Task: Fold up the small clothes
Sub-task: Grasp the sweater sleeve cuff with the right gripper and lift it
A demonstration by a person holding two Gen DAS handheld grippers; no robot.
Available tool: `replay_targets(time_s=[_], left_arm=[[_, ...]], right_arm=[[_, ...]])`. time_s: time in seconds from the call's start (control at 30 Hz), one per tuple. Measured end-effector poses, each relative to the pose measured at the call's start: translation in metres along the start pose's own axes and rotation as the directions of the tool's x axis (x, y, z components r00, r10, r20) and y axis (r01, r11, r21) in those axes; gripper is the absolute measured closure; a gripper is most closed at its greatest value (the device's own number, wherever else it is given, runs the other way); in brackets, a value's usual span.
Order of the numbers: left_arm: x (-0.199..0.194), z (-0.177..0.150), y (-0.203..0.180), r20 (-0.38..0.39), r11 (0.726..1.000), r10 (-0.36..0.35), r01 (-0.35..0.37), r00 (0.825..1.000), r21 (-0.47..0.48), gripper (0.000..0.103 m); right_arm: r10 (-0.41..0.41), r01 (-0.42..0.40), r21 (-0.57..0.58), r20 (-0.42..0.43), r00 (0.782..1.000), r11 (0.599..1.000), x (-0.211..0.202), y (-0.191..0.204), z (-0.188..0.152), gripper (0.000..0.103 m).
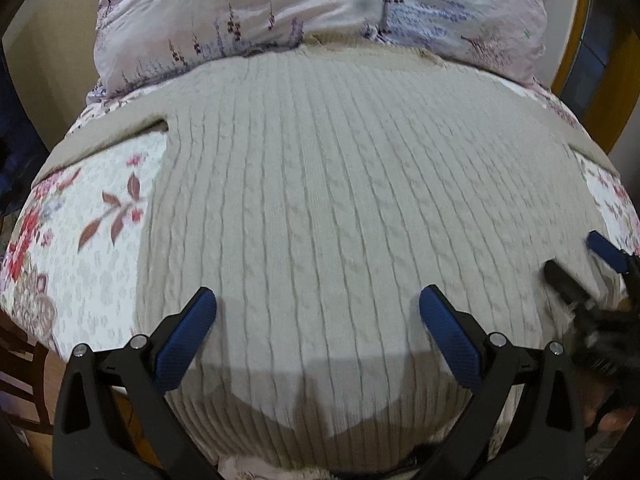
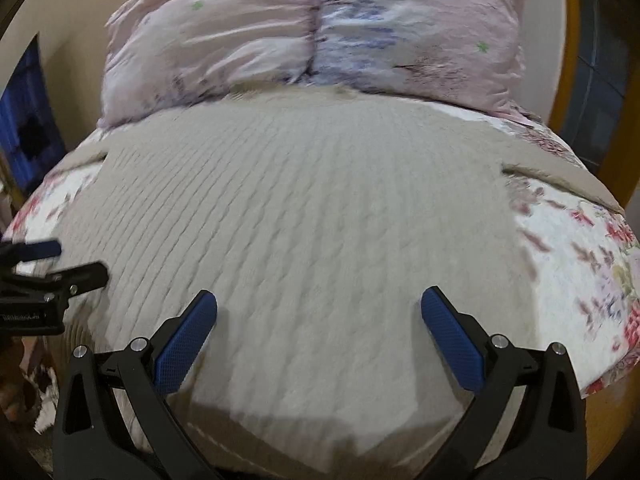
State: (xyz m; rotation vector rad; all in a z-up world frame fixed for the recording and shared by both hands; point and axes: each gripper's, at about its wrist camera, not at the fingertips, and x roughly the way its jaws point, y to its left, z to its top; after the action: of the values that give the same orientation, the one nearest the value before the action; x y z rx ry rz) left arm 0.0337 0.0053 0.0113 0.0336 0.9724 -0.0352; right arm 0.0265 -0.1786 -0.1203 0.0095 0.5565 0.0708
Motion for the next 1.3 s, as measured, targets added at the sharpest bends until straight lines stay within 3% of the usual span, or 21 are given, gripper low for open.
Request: replay_targets(time_s=[0.1,0.23,0.27,0.33,0.4,0.43,0.57,0.67,0.83,1.03,1.23,1.3], left_arm=[[0.003,0.018,0.006,0.025,1.000,0.012,-0.012,1.000,-0.011,0.002],[0.011,0.047,0.009,0.045,0.999,0.053,-0.054,0.998,0.005,0.002],[0.013,0.056,0.009,0.044,0.998,0.063,-0.064,0.997,0.018,0.002],[0.015,0.068,0.008,0.049,0.997,0.068,-0.070,0.997,0.038,0.002],[0.018,0.081,0.007,0.065,0.996,0.062,-0.066,0.996,0.056,0.002],[0.019,0.087,0.007,0.070,0.996,0.062,-0.066,0.996,0.063,0.002],[0.023,0.107,0.008,0.111,0.996,0.030,-0.039,0.993,0.084,0.002],[0.029,0.119,0.011,0.122,0.997,-0.028,0.018,0.992,0.079,0.002],[0.048,0.134,0.017,0.077,0.997,-0.066,0.064,0.995,0.034,0.002],[0.053,0.137,0.021,0.138,0.995,-0.101,0.099,0.985,0.022,0.002],[0.064,0.144,0.026,0.110,0.991,-0.134,0.135,0.985,0.002,0.002],[0.066,0.143,0.028,0.112,0.984,-0.176,0.178,0.978,-0.008,0.002]], right_arm=[[0.000,-0.004,0.118,0.038,0.999,0.993,-0.004,-0.041,0.026,0.001],[-0.036,0.017,0.344,0.049,0.998,0.939,0.001,-0.118,0.061,0.001],[-0.043,0.024,0.406,0.039,0.998,0.913,0.005,-0.141,0.068,0.002],[-0.045,0.032,0.506,0.013,0.999,0.862,0.014,-0.177,0.078,0.015],[-0.037,0.036,0.606,-0.011,0.999,0.795,0.025,-0.211,0.084,0.024],[-0.032,0.040,0.671,-0.025,0.999,0.740,0.032,-0.233,0.086,0.030],[-0.044,0.083,0.798,-0.071,0.997,0.597,0.051,-0.282,0.086,0.041],[-0.033,0.086,0.852,-0.081,0.996,0.517,0.061,-0.303,0.078,0.047],[-0.062,0.073,0.883,-0.050,0.997,0.463,0.066,-0.324,0.077,0.055],[-0.133,0.098,0.901,-0.046,0.990,0.422,0.064,-0.351,0.074,0.065],[-0.181,0.112,0.895,-0.036,0.983,0.433,0.063,-0.358,0.069,0.078],[-0.201,0.121,0.896,-0.036,0.979,0.428,0.062,-0.358,0.065,0.083]])
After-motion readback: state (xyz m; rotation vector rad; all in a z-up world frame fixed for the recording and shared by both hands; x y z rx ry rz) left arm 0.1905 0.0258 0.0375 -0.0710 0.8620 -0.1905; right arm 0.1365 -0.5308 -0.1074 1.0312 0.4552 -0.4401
